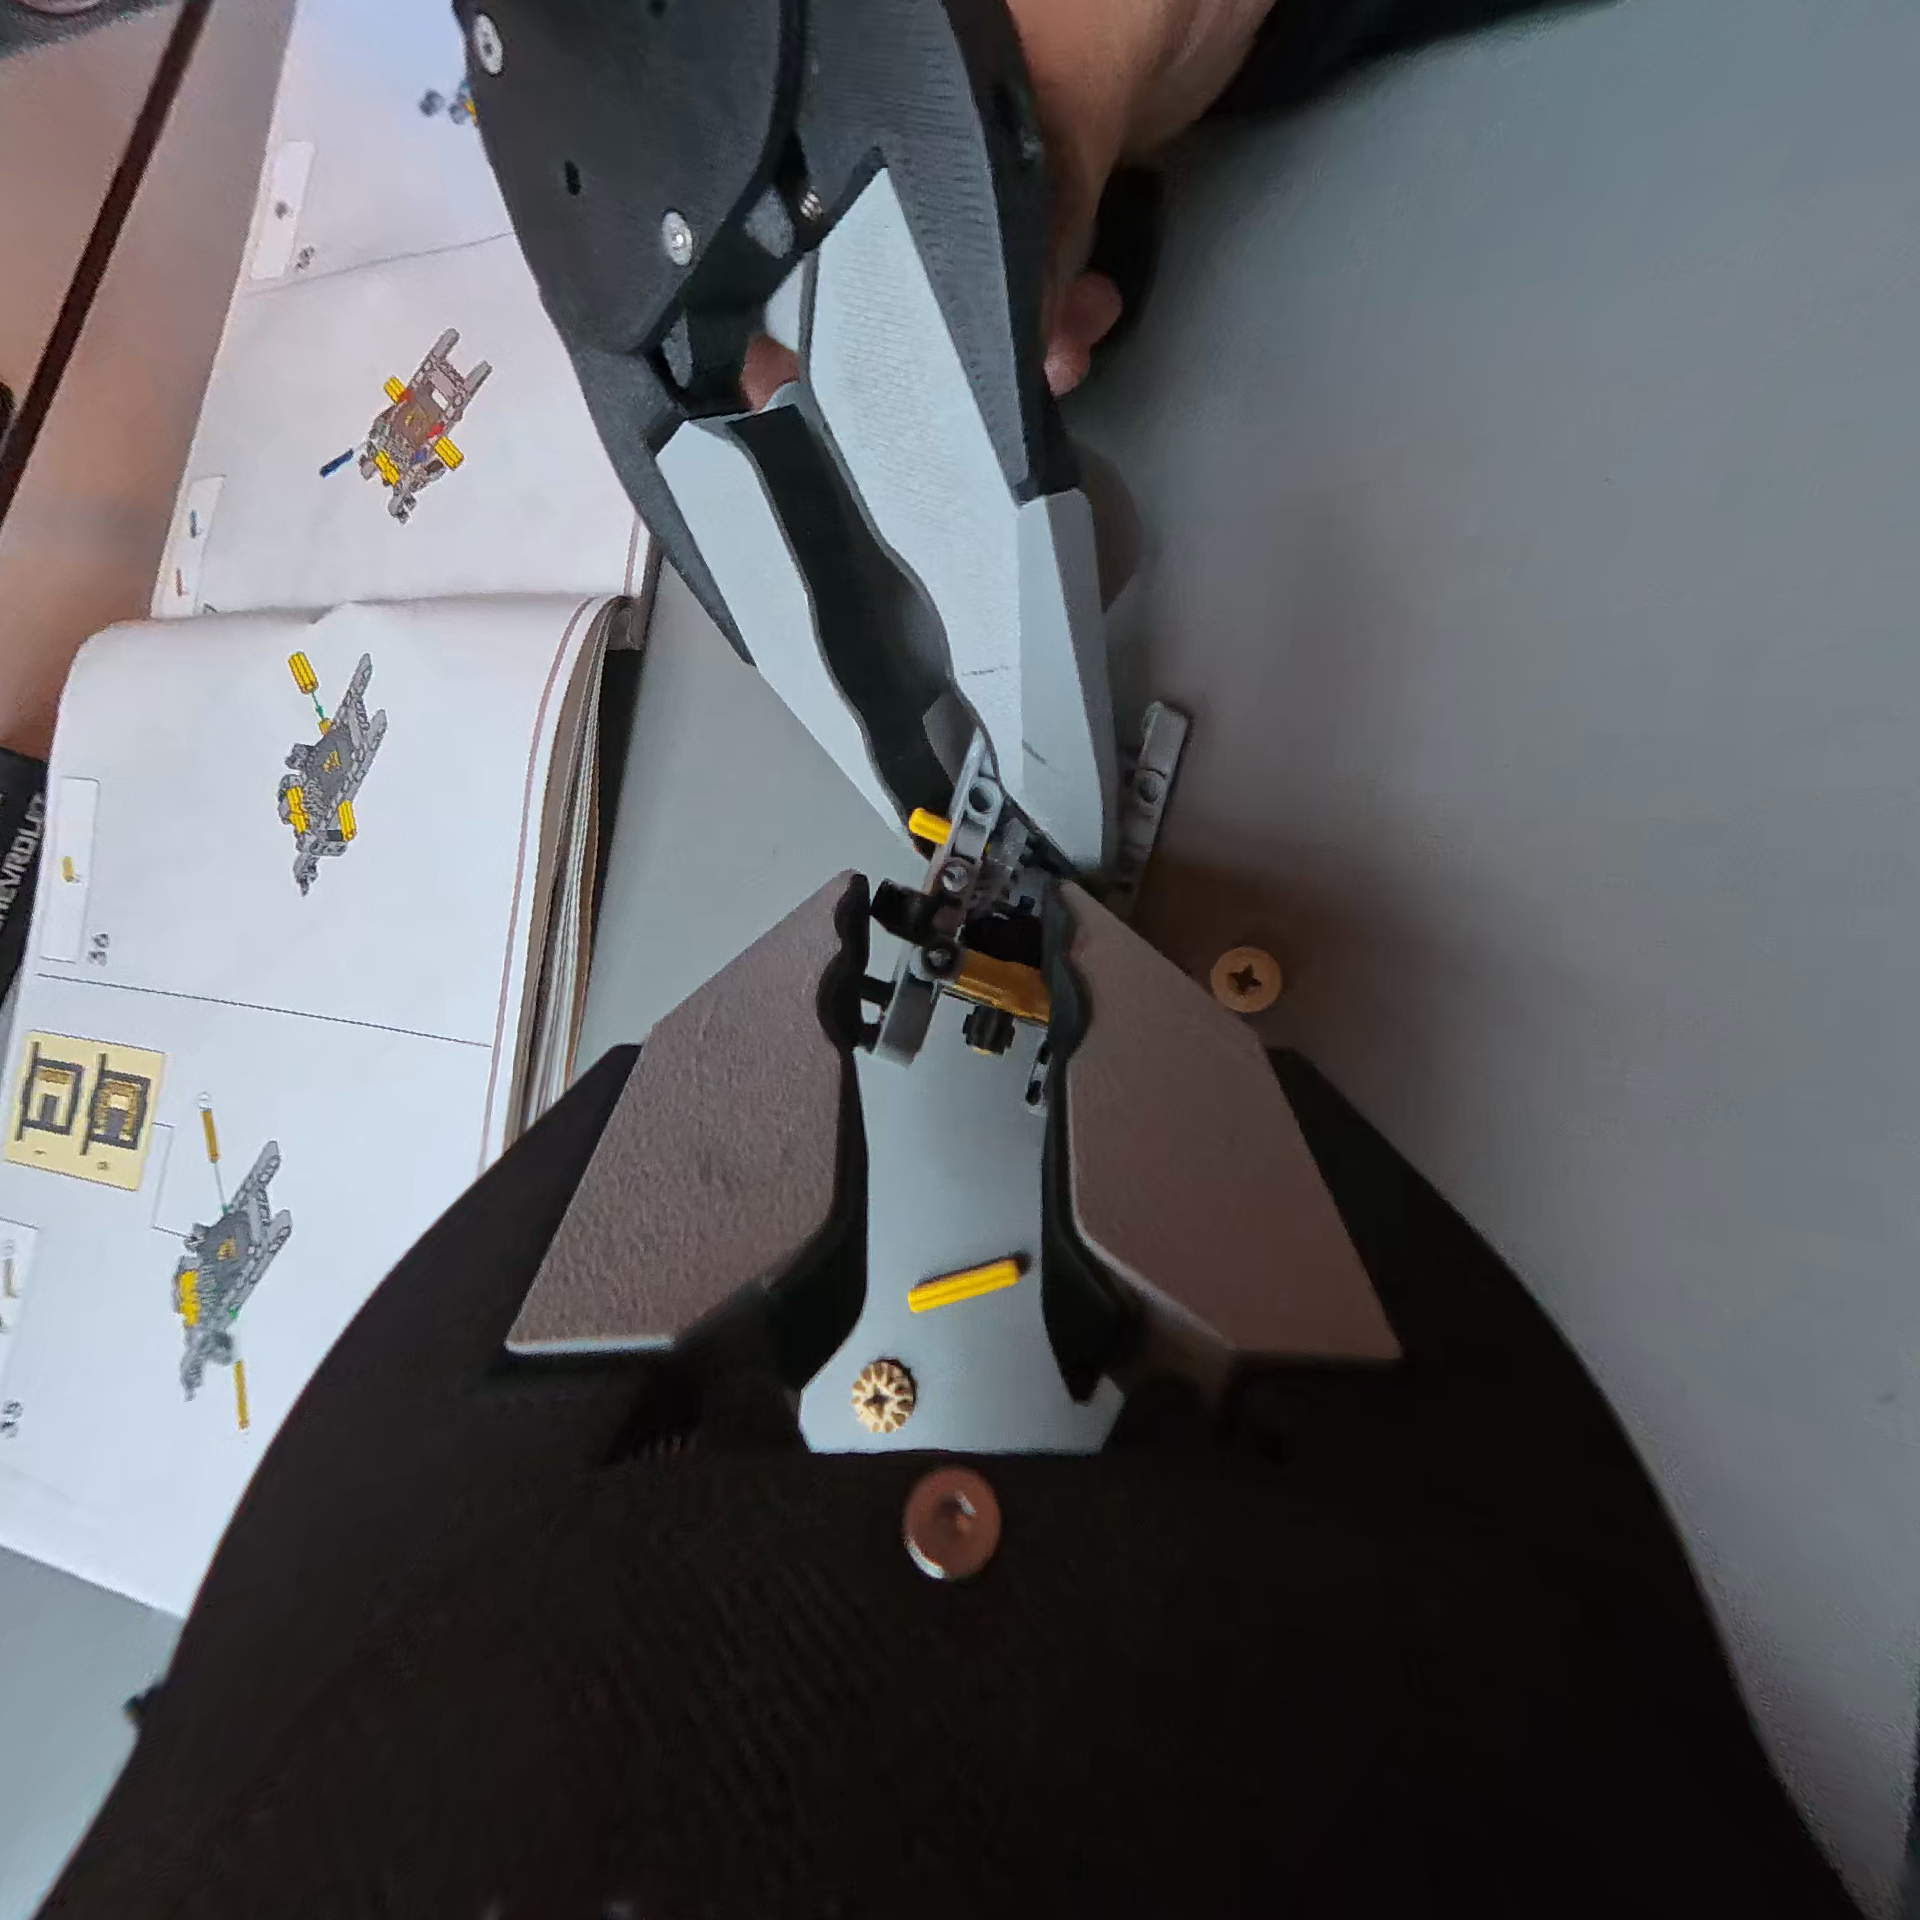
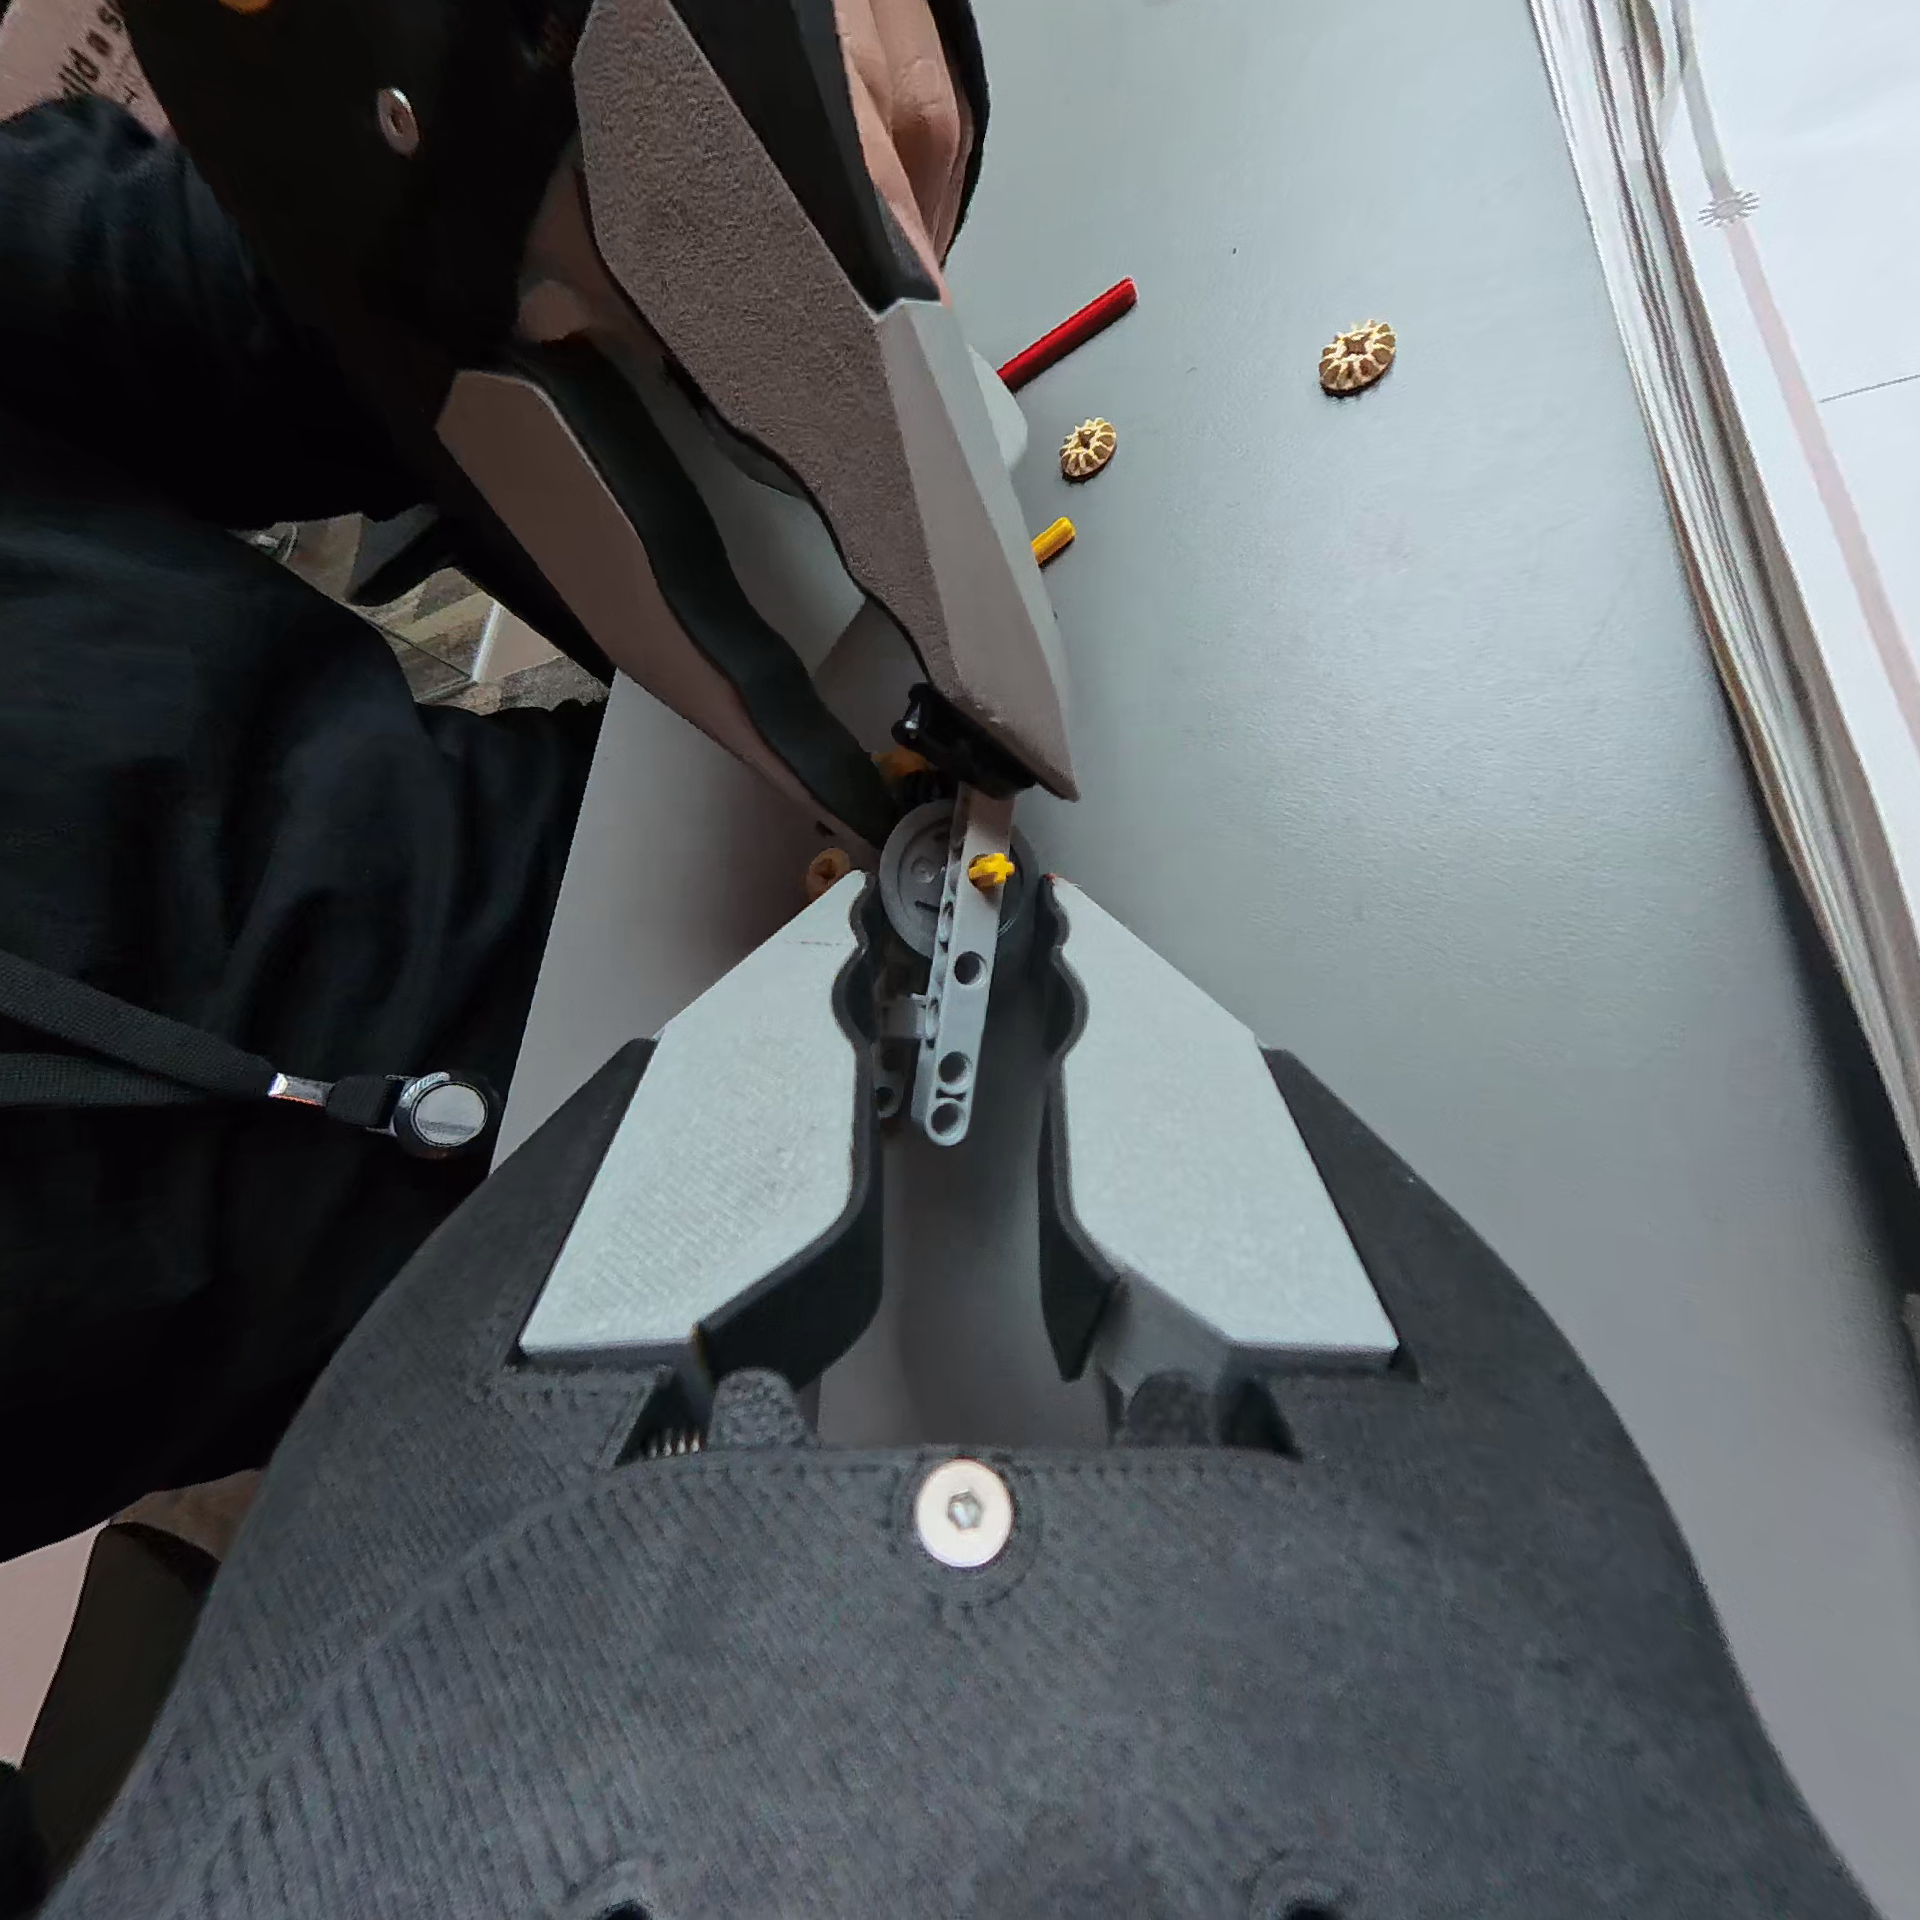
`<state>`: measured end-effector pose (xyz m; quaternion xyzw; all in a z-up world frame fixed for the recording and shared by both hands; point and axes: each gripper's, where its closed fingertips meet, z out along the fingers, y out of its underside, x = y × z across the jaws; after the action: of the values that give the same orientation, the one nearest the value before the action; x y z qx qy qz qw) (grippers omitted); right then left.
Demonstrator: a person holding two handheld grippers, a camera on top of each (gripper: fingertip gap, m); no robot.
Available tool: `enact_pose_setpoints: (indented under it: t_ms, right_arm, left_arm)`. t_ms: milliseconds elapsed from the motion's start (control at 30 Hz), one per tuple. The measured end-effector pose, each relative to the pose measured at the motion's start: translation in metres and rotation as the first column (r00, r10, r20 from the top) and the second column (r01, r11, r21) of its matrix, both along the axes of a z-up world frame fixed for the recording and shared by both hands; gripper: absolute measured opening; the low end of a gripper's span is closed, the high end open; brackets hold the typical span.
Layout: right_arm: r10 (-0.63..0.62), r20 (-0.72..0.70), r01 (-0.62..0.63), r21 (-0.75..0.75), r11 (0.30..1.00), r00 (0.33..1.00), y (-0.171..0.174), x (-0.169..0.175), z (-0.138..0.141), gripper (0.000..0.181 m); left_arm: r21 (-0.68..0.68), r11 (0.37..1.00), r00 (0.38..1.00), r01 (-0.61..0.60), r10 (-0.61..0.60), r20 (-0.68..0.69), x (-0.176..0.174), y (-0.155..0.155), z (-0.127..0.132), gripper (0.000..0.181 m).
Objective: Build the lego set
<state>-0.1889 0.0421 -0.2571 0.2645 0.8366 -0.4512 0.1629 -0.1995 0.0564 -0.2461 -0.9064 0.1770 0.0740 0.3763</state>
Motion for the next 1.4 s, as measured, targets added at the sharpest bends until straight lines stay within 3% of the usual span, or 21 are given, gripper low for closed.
enact_pose_setpoints:
  t_ms: [500,933,1167,1300,1400]
  right_arm:
    - [0.029,-0.003,-0.029,-0.004,1.000,1.000,-0.003,0.005,0.001,0.025]
    - [0.044,-0.093,-0.039,0.046,0.998,0.995,0.003,0.005,0.001,0.022]
    - [-0.021,-0.283,0.062,0.138,0.989,0.959,0.013,-0.007,0.008,0.021]
    - [0.007,-0.403,0.080,0.200,0.977,0.915,0.011,-0.011,0.009,0.027]
    - [0.027,-0.418,0.071,0.218,0.973,0.908,0.011,-0.009,0.007,0.033]
  left_arm:
    - [0.007,0.999,0.999,0.049,-0.049,-0.004,0.005,-0.004,0.002,0.029]
    - [0.050,0.998,0.999,0.024,-0.026,0.034,0.002,-0.002,0.006,0.024]
    - [0.050,0.998,0.993,-0.030,0.024,0.112,-0.004,-0.002,0.003,0.023]
    - [0.052,0.997,0.992,-0.050,0.044,0.116,-0.007,-0.001,0.003,0.023]
    - [0.060,0.996,0.994,-0.059,0.053,0.093,-0.009,0.000,0.004,0.023]
